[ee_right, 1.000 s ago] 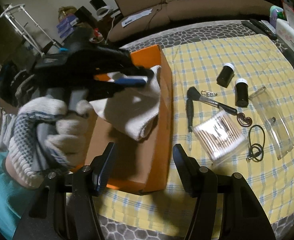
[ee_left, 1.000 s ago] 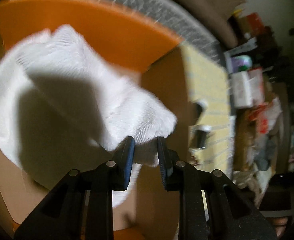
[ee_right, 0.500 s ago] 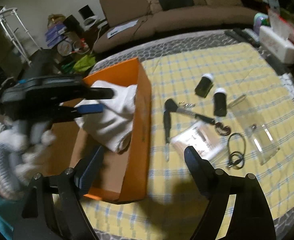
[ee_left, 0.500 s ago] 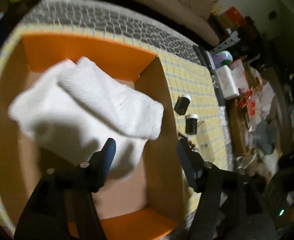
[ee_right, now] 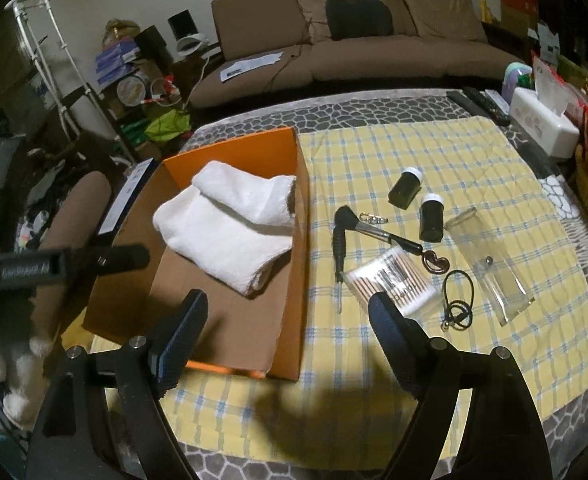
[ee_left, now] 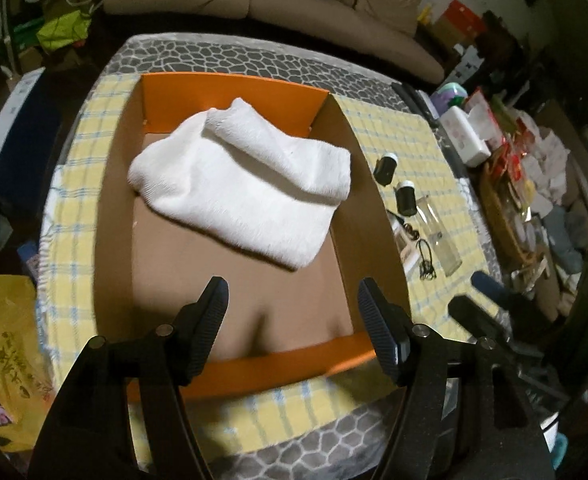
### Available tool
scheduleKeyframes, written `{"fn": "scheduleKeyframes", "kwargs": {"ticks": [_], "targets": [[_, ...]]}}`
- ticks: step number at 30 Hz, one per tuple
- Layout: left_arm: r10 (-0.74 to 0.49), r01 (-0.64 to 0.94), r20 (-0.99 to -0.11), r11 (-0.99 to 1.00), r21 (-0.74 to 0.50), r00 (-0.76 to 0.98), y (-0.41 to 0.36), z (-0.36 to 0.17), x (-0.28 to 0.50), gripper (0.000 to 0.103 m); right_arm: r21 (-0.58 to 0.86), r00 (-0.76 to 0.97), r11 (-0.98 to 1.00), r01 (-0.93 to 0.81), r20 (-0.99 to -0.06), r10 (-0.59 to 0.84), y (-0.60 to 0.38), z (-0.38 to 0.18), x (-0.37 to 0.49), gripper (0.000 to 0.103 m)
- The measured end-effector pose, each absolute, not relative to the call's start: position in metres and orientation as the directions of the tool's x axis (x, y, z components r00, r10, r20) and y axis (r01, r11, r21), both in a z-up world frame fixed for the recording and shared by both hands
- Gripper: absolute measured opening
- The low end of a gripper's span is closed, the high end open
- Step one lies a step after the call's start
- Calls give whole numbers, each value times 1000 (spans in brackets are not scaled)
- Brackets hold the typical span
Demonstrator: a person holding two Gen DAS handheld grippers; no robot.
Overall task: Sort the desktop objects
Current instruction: 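Withdraw both tools from the box toward the remaining items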
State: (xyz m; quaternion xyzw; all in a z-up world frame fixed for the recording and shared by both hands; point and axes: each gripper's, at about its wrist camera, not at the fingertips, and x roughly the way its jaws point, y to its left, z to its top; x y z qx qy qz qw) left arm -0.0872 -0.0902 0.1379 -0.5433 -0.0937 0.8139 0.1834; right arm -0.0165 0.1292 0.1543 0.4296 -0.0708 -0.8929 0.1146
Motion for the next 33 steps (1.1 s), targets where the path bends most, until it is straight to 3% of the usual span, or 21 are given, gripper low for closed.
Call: {"fn": "scheduleKeyframes", "kwargs": {"ticks": [2, 4, 5, 6, 21, 33], "targets": [[380, -203, -852, -923, -326, -359, -93, 142, -76, 65, 213, -614, -966, 145, -746, -257, 126, 158, -10, 84], [357, -209, -853, -932, -297, -382, -96, 145, -63, 74, 208, -618, -967, 146, -744, -253, 124, 160, -4, 84], [349, -209, -851, -935, -287, -392, -97, 146, -59, 84, 205, -620, -968, 147, -743, -252, 123, 161, 0, 84], [338, -209, -849, -939, -274, -407, -98, 148, -52, 85, 204, -622, -968, 148, -742, -251, 121, 162, 3, 85], [275, -248, -836, -953, -173, -475, -70, 134, -1, 85, 190, -624, -973, 130, -747, -230, 138, 149, 36, 85], [332, -351, -792, -923, -160, -512, -9, 129, 14, 85, 193, -658, -981, -2, -739, -144, 231, 128, 39, 85]]}}
